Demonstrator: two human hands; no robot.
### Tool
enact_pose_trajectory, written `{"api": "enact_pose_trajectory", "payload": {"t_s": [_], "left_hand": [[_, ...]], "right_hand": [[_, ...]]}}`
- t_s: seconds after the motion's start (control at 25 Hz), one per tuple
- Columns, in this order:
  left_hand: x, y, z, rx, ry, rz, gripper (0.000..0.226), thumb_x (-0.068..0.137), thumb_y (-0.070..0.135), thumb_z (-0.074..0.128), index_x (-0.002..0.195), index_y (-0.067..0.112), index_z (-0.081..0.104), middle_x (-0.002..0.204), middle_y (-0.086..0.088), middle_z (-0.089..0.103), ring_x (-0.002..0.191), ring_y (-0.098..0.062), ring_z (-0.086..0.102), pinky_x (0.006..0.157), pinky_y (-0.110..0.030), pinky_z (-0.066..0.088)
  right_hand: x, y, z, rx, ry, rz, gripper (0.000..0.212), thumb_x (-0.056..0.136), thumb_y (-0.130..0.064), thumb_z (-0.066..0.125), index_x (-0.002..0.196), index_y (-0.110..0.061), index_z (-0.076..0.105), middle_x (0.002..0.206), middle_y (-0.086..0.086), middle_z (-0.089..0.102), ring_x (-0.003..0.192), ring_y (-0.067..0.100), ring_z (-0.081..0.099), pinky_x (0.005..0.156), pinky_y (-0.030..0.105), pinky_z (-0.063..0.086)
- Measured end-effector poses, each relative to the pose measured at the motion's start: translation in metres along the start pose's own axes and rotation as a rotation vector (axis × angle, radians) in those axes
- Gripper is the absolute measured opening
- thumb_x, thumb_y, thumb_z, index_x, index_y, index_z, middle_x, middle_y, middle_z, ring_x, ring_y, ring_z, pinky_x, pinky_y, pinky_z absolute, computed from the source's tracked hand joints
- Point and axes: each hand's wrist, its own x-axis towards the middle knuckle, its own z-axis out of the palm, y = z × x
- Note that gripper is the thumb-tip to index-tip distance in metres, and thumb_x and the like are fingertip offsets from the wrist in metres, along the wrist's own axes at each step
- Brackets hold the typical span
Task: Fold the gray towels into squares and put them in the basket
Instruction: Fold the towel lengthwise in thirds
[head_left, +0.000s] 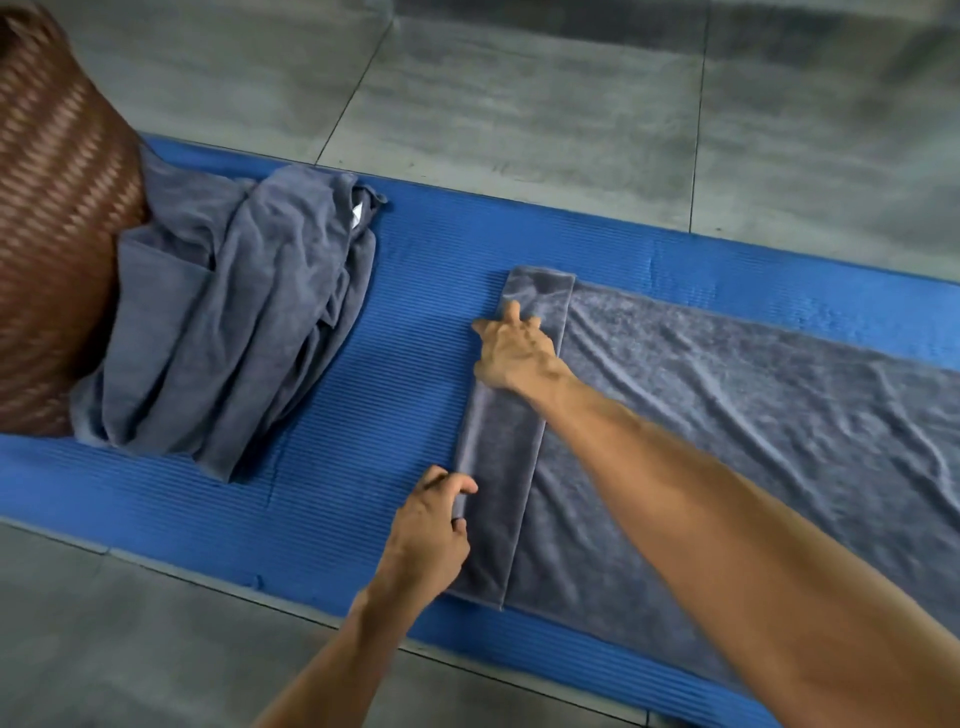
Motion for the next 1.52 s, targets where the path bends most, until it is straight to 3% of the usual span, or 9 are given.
{"api": "enact_pose_trajectory", "payload": {"t_s": [0.16, 0.28, 0.44, 0.56, 0.68, 0.88, 1.04, 1.36, 1.52], "left_hand": [[-0.004, 0.004, -0.001, 0.044, -0.009, 0.034, 0.044, 0.087, 0.008, 0.059, 0.128, 0.024, 0.053, 0.124, 0.008, 0.046, 0.109, -0.010, 0.052, 0.095, -0.021, 0.042], [-0.006, 0.010, -0.006, 0.073, -0.021, 0.084, 0.048, 0.084, 0.007, 0.056, 0.129, 0.022, 0.053, 0.123, 0.005, 0.045, 0.097, -0.008, 0.050, 0.090, -0.017, 0.039], [-0.014, 0.032, -0.014, 0.058, 0.020, 0.078, 0.045, 0.082, 0.009, 0.058, 0.124, 0.024, 0.056, 0.117, 0.005, 0.046, 0.084, -0.010, 0.054, 0.086, -0.024, 0.049], [-0.026, 0.056, -0.012, 0.043, 0.015, 0.082, 0.050, 0.083, 0.010, 0.058, 0.128, 0.030, 0.049, 0.116, 0.008, 0.042, 0.084, -0.014, 0.056, 0.082, -0.029, 0.050], [-0.037, 0.081, 0.002, 0.068, 0.010, 0.155, 0.058, 0.083, 0.011, 0.058, 0.132, 0.034, 0.038, 0.117, 0.010, 0.036, 0.082, -0.012, 0.050, 0.075, -0.025, 0.045], [-0.048, 0.110, 0.037, 0.102, -0.091, 0.225, 0.063, 0.085, 0.019, 0.056, 0.137, 0.039, 0.026, 0.127, 0.010, 0.031, 0.103, -0.020, 0.053, 0.088, -0.031, 0.045], [-0.049, 0.105, 0.062, 0.060, -0.157, 0.271, 0.039, 0.092, 0.041, 0.049, 0.130, 0.032, 0.042, 0.127, 0.011, 0.042, 0.111, -0.015, 0.052, 0.091, -0.031, 0.047], [-0.036, 0.064, 0.057, 0.190, -0.100, 0.184, 0.026, 0.091, 0.019, 0.055, 0.116, 0.021, 0.058, 0.123, 0.008, 0.041, 0.112, -0.016, 0.043, 0.087, -0.036, 0.051], [-0.039, 0.054, 0.054, 0.340, -0.155, 0.356, 0.025, 0.091, 0.025, 0.057, 0.116, 0.023, 0.054, 0.119, 0.008, 0.038, 0.111, -0.015, 0.041, 0.090, -0.035, 0.049]], "right_hand": [[-0.004, 0.004, 0.007, 0.113, 0.064, 0.018, 0.032, 0.091, -0.015, 0.053, 0.122, -0.005, 0.056, 0.132, 0.009, 0.034, 0.124, 0.033, 0.037, 0.101, 0.044, 0.045], [-0.002, 0.019, 0.007, 0.458, 0.106, 0.030, 0.046, 0.087, -0.014, 0.054, 0.134, -0.008, 0.054, 0.142, 0.009, 0.037, 0.128, 0.028, 0.043, 0.107, 0.034, 0.041], [-0.022, 0.047, 0.007, 1.102, 0.257, 0.048, 0.054, 0.086, 0.003, 0.059, 0.138, -0.009, 0.054, 0.140, 0.005, 0.046, 0.109, 0.017, 0.062, 0.089, 0.020, 0.051], [-0.050, 0.073, 0.009, 1.295, 0.371, 0.067, 0.050, 0.086, 0.010, 0.055, 0.132, -0.008, 0.059, 0.127, 0.006, 0.054, 0.089, 0.008, 0.064, 0.070, 0.009, 0.049], [-0.069, 0.104, 0.018, 1.463, 0.448, 0.090, 0.044, 0.087, 0.011, 0.054, 0.120, -0.015, 0.066, 0.126, 0.002, 0.056, 0.095, 0.003, 0.064, 0.075, 0.014, 0.052], [-0.085, 0.145, 0.032, 1.566, 0.470, 0.210, 0.040, 0.086, 0.005, 0.059, 0.111, -0.024, 0.069, 0.125, 0.012, 0.063, 0.107, 0.020, 0.065, 0.076, 0.022, 0.056], [-0.096, 0.165, 0.040, 1.515, 0.338, 0.376, 0.034, 0.088, -0.003, 0.060, 0.118, -0.018, 0.066, 0.120, 0.003, 0.068, 0.100, 0.015, 0.066, 0.070, 0.025, 0.052], [-0.179, 0.134, 0.091, 1.455, 0.078, 0.613, 0.011, 0.087, -0.013, 0.069, 0.091, -0.019, 0.061, 0.087, 0.006, 0.071, 0.068, 0.021, 0.066, 0.058, 0.032, 0.055], [-0.228, 0.107, 0.114, 1.498, -0.112, 0.601, 0.004, 0.084, -0.010, 0.074, 0.087, -0.010, 0.071, 0.078, 0.006, 0.075, 0.072, 0.021, 0.073, 0.056, 0.033, 0.058]]}}
